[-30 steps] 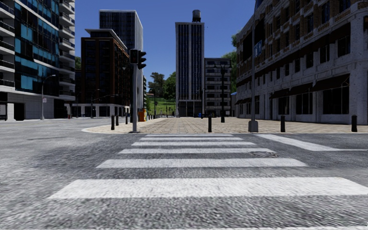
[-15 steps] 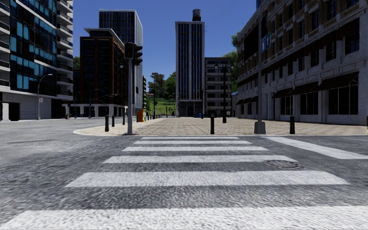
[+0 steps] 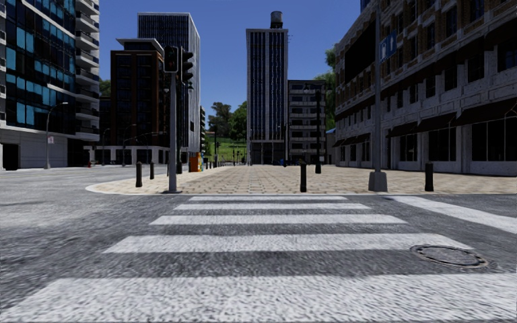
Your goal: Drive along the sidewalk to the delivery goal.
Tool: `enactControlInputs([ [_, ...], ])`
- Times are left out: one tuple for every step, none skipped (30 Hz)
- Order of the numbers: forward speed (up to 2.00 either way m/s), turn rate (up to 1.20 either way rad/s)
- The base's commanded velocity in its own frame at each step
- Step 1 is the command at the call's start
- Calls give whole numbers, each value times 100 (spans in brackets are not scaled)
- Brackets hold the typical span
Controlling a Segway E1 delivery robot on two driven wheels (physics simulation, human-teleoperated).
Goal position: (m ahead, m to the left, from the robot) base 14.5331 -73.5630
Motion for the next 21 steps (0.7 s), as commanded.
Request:
enactControlInputs([
  [165, 0],
  [165, 0],
  [165, 0],
  [165, 0],
  [165, 0],
  [165, 0],
  [165, 0],
  [200, 0],
  [200, 0],
  [200, 0],
  [200, 0],
  [200, 0],
  [200, 0],
  [200, 0],
  [200, 0],
  [200, 0],
  [200, 0],
  [200, 0],
  [200, 0],
  [200, 0],
  [200, 0],
])
